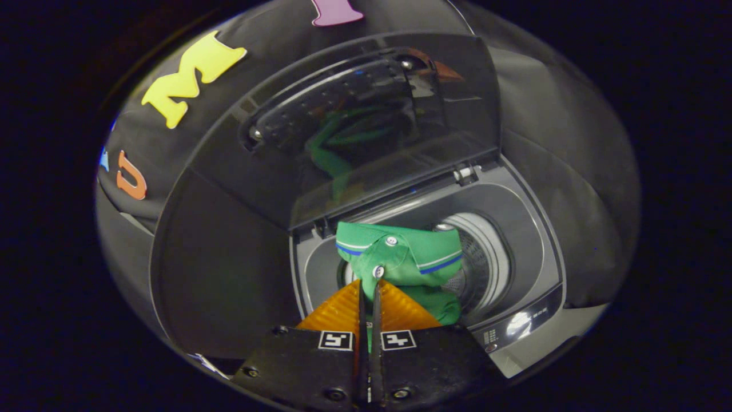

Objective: Put the clothes into the washing machine and then close the washing machine lid.

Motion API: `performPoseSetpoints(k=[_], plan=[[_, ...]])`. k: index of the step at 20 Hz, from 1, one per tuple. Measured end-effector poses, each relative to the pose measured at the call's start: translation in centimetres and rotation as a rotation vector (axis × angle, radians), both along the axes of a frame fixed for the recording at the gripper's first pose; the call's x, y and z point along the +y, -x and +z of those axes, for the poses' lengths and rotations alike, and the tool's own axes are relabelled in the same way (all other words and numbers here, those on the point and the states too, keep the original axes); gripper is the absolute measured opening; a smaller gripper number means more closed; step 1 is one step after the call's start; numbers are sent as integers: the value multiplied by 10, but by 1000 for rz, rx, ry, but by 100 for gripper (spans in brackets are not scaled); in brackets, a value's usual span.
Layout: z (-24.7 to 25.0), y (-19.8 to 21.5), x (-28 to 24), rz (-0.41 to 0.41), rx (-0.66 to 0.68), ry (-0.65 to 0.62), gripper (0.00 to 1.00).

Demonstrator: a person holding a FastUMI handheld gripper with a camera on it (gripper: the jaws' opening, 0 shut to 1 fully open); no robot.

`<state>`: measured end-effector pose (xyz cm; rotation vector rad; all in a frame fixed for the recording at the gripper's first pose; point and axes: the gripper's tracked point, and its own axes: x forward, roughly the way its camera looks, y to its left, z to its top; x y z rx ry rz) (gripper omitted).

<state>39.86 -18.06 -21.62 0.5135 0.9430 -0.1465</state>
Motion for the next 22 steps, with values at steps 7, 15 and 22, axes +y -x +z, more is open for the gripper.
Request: performPoseSetpoints(k=[7,15,22], plan=[[-44,-15,-17,-63,31,64,5],[-77,-21,-35,-105,115,107,5],[-60,-15,-36,-60,109,174,5]])
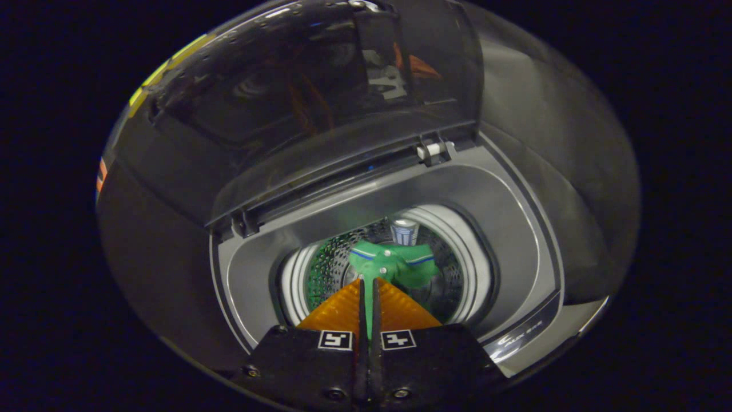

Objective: Put the clothes into the washing machine and then close the washing machine lid.

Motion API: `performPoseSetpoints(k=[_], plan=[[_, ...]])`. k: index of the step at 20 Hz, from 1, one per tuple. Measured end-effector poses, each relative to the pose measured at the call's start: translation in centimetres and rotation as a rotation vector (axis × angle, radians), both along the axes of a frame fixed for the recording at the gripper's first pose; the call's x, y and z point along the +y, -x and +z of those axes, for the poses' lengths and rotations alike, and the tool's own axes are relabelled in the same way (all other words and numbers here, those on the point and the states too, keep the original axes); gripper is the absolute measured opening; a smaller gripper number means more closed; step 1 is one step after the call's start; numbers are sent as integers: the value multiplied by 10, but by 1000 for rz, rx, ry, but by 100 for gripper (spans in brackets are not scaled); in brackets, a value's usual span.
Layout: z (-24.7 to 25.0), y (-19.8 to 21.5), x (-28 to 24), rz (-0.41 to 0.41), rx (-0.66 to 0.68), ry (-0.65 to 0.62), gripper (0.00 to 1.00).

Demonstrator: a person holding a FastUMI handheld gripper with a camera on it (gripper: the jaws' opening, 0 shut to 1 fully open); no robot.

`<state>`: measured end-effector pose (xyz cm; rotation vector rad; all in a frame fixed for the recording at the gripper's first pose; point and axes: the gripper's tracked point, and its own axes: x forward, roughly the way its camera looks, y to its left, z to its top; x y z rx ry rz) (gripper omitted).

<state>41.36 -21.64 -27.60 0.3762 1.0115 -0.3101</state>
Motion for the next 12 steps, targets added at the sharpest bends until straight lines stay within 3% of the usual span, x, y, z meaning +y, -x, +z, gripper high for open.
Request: performPoseSetpoints(k=[2,4,9,12], plan=[[15,-1,5,17,-23,-7,9],[34,-4,11,26,-53,-23,22],[97,-16,14,79,-163,61,77],[138,-24,16,123,-234,143,78]])
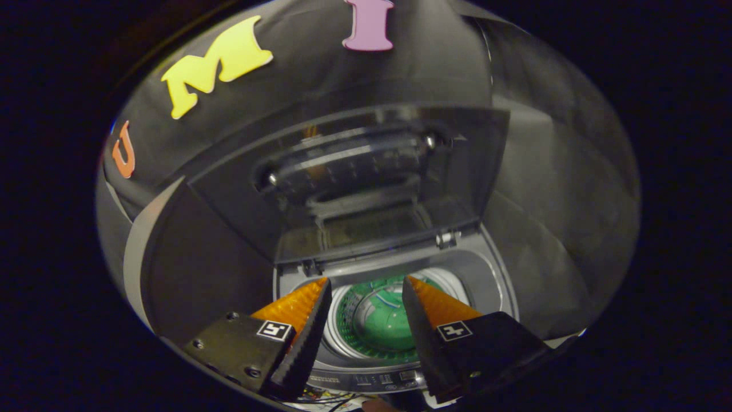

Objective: Put the clothes into the washing machine and then close the washing machine lid.

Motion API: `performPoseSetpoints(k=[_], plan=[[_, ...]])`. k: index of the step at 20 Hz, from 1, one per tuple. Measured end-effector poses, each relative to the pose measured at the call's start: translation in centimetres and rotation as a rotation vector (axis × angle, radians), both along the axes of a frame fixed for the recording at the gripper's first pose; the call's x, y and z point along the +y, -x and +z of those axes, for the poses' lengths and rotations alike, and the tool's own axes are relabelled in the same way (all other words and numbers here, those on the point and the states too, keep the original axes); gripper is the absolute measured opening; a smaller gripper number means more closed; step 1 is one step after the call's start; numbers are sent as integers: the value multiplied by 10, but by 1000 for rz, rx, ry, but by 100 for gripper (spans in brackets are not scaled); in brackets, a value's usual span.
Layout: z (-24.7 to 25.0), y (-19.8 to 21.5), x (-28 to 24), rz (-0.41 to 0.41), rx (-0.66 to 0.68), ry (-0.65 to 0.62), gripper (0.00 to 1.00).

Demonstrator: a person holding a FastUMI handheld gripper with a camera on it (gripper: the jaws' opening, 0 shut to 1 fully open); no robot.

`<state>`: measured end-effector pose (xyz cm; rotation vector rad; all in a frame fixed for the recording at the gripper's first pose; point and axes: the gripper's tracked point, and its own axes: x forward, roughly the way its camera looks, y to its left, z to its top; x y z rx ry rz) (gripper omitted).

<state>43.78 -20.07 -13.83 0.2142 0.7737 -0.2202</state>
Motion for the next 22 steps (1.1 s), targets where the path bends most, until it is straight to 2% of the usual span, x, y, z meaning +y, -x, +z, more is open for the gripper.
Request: performPoseSetpoints(k=[4,7,10,16,18,22], plan=[[54,-24,6,64,-122,97,78],[102,-57,11,110,-272,142,78],[133,-82,13,148,-353,214,79],[131,-134,10,185,-360,203,81],[118,-143,8,176,-328,161,89],[99,-146,4,157,-325,93,89]])
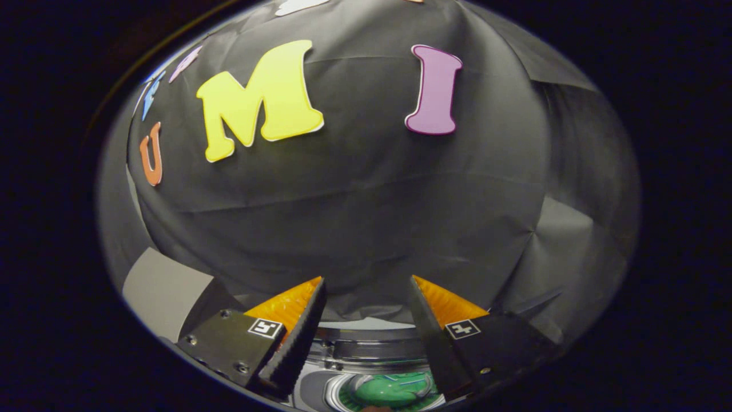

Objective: Put the clothes into the washing machine and then close the washing machine lid.

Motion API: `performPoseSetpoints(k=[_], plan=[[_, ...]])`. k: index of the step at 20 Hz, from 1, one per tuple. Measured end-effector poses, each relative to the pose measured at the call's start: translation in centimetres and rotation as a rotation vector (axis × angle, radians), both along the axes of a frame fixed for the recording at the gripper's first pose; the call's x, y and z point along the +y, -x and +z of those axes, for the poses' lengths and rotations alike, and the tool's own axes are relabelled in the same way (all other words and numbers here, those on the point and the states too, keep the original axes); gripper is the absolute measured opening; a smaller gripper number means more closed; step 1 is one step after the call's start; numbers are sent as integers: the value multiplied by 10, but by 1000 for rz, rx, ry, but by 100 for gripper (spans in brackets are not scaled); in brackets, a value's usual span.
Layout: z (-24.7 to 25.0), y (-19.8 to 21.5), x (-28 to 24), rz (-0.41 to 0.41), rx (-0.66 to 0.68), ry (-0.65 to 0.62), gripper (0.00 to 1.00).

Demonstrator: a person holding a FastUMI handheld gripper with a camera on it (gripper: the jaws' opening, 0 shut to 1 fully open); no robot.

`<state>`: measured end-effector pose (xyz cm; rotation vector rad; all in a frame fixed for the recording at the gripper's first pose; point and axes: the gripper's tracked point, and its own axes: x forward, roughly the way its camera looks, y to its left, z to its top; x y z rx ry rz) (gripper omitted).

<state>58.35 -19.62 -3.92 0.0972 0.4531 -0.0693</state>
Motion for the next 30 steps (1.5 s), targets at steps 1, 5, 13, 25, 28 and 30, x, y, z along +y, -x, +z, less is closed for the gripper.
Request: performPoseSetpoints(k=[1,5,13,25,28,30], plan=[[-3,-1,-1,-5,0,-2,89],[-6,-1,-5,-12,-14,37,89],[-8,13,-5,-20,-59,78,90],[-16,62,3,-58,-67,97,90],[-22,81,4,-63,-59,99,90],[-26,92,6,-68,-55,99,90]])
